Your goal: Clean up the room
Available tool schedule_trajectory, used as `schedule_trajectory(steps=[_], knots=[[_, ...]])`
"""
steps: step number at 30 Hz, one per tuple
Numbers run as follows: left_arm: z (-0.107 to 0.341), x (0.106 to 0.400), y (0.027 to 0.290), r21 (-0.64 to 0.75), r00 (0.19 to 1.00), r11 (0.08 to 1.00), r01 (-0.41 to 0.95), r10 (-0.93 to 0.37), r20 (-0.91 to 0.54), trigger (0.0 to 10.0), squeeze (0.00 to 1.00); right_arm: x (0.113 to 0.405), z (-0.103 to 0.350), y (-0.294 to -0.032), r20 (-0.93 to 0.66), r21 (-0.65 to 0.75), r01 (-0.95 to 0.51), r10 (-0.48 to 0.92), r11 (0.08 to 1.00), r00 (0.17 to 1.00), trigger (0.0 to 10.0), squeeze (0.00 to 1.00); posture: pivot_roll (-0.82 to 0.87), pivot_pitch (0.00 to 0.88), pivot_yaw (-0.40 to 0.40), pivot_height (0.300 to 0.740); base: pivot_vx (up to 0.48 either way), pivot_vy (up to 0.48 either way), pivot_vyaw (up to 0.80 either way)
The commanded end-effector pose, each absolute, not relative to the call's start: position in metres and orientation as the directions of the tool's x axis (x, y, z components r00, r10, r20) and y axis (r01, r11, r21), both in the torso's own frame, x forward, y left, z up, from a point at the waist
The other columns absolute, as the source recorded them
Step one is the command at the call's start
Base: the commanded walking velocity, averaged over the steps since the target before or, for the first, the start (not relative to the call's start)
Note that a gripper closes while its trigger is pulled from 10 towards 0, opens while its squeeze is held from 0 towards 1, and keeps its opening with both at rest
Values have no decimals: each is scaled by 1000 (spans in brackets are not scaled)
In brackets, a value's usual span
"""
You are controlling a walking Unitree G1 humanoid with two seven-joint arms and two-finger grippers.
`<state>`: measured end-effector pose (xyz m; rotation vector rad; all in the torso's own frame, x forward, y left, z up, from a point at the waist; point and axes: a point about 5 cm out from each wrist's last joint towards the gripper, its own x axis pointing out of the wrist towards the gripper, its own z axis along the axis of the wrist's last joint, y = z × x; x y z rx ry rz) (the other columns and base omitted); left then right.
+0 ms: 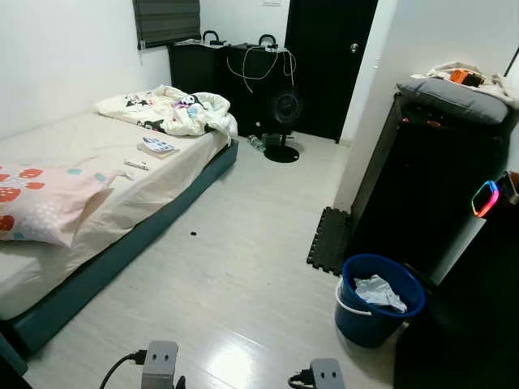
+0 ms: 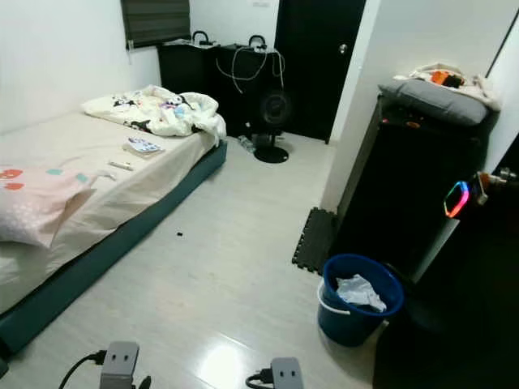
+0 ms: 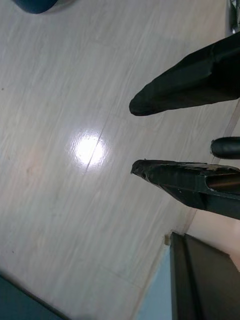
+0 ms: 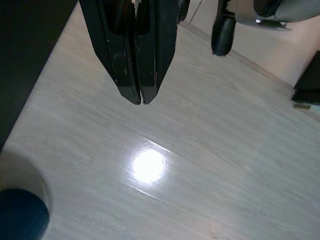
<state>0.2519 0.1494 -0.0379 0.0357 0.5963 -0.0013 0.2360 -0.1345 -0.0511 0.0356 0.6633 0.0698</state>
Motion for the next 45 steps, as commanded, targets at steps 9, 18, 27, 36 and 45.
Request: schedule_trajectory(steps=[9, 18, 27, 36, 45], knots=[[-37, 251, 144, 42, 838, 998, 41, -11, -546, 10000, 0, 234, -52, -136, -613, 40, -58, 71, 997, 787, 10000, 0, 24, 32, 30, 740, 0, 0, 0], [-35, 253, 142, 16, 844, 999, 29, -16, -536, 10000, 0, 232, -53, -134, -614, 36, -68, 76, 997, 786, 10000, 0, 23, 31, 30, 740, 0, 0, 0], [-34, 255, 141, 10, 846, 999, 36, -25, -533, 10000, 0, 233, -53, -134, -614, 32, -67, 72, 997, 786, 10000, 0, 20, 29, 30, 740, 255, 0, 0], [-33, 255, 141, 10, 846, 999, 34, -24, -533, 10000, 0, 232, -53, -134, -616, 30, -69, 73, 997, 784, 10000, 0, 21, 23, 29, 740, 262, 0, 0], [-33, 255, 141, 9, 847, 999, 36, -26, -531, 10000, 0, 232, -53, -134, -617, 29, -68, 71, 997, 783, 10000, 0, 20, 14, 32, 740, 260, 0, 0]])
